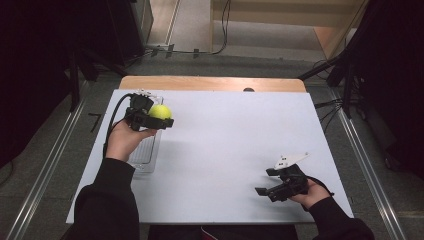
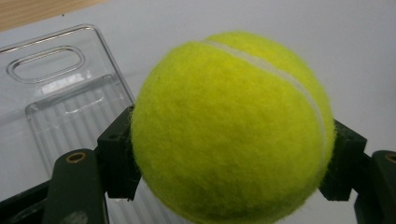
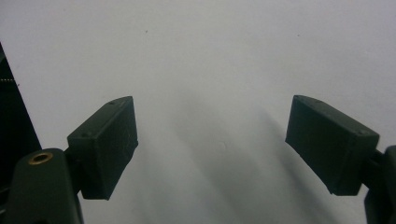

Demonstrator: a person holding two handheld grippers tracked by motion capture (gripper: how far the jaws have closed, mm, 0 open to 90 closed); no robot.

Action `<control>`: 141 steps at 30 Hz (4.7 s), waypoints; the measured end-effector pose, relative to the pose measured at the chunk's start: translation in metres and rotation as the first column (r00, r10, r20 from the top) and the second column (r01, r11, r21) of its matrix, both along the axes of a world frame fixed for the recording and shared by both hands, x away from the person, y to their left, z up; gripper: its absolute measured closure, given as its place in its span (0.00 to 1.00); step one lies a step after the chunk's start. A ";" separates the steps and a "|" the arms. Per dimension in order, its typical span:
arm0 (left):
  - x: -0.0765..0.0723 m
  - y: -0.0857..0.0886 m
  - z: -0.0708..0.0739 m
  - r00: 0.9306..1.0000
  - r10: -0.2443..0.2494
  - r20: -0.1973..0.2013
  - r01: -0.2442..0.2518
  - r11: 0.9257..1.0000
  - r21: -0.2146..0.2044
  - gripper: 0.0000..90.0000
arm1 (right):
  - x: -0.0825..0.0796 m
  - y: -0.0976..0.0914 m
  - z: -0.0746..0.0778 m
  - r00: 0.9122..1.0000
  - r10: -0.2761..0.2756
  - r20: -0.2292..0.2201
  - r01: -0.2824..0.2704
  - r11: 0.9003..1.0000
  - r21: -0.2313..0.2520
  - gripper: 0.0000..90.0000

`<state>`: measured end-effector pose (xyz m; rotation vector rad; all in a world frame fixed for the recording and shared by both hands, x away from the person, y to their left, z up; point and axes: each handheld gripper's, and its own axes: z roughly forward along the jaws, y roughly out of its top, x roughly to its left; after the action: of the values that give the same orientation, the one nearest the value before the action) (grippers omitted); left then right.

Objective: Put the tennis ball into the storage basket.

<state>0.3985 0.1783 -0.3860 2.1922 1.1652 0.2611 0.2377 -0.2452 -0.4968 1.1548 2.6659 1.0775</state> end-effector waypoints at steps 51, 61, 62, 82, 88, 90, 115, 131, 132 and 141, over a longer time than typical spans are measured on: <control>0.009 0.053 -0.011 0.985 0.174 -0.001 -0.174 0.984 0.029 0.29 | 0.000 0.000 0.000 1.000 0.000 0.001 0.000 1.000 0.000 0.16; 0.012 0.049 -0.024 0.986 0.168 -0.015 -0.167 0.984 0.056 0.29 | 0.000 0.000 0.000 1.000 0.001 0.002 -0.001 1.000 -0.001 0.16; 0.012 0.048 -0.025 0.985 0.169 -0.016 -0.168 0.984 0.057 0.29 | 0.000 0.000 0.000 1.000 0.002 0.002 -0.002 1.000 -0.001 0.16; 0.016 0.045 -0.042 0.984 0.170 -0.046 -0.167 0.984 0.068 0.29 | 0.000 0.000 0.000 1.000 0.001 0.001 -0.001 1.000 -0.001 0.16; 0.017 0.047 -0.044 0.983 0.175 -0.049 -0.171 0.982 0.076 0.29 | 0.000 0.000 0.000 1.000 0.001 0.002 -0.001 1.000 -0.001 0.16; 0.017 0.047 -0.045 0.983 0.175 -0.053 -0.170 0.982 0.081 0.29 | 0.000 0.000 0.000 1.000 0.002 0.002 -0.002 1.000 -0.001 0.16; 0.011 0.051 -0.012 0.984 0.177 -0.005 -0.177 0.984 -0.018 0.16 | 0.000 0.000 0.000 1.000 0.001 -0.001 -0.001 1.000 -0.004 0.16; 0.000 0.036 0.016 0.994 0.105 0.003 -0.105 0.991 -0.078 0.16 | 0.000 0.000 0.000 1.000 0.003 0.001 -0.003 1.000 -0.002 0.16; -0.001 0.035 0.016 0.995 0.099 0.002 -0.099 0.992 -0.075 0.16 | 0.000 0.000 0.000 1.000 0.003 0.001 -0.003 1.000 -0.002 0.16; -0.002 0.023 0.013 0.999 0.054 -0.006 -0.054 0.996 -0.068 0.16 | 0.000 0.000 0.000 1.000 0.002 0.001 -0.002 1.000 -0.001 0.16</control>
<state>0.3960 0.2009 -0.3728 2.1057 1.2198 0.2362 0.2378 -0.2455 -0.4967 1.1513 2.6674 1.0768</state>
